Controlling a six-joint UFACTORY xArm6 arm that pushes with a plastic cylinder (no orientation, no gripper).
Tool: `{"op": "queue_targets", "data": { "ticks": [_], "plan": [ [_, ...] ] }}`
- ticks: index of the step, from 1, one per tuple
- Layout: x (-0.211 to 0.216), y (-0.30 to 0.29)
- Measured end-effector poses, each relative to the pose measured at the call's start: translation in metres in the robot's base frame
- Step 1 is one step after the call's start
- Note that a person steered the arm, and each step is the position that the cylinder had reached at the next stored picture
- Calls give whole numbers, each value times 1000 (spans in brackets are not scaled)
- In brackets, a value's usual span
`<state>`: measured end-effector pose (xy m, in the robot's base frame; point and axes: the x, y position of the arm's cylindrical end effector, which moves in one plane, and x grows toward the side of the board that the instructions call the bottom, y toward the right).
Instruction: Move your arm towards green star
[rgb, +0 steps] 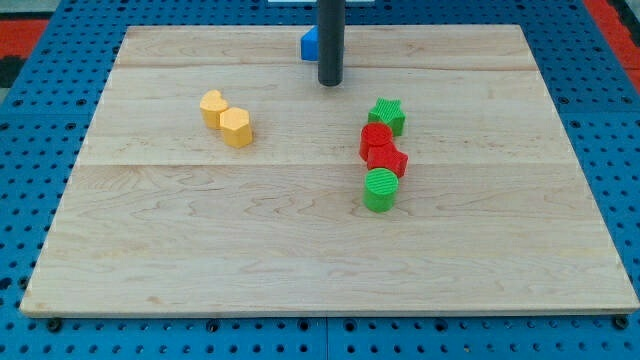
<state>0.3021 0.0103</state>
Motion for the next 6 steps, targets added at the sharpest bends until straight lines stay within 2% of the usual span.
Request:
{"op": "queue_targets", "data": {
  "ticks": [1, 2, 3, 4, 6],
  "plan": [
    [-23, 16],
    [-16, 56],
    [18, 115],
    [40, 147],
    [89, 66]
  ]
}}
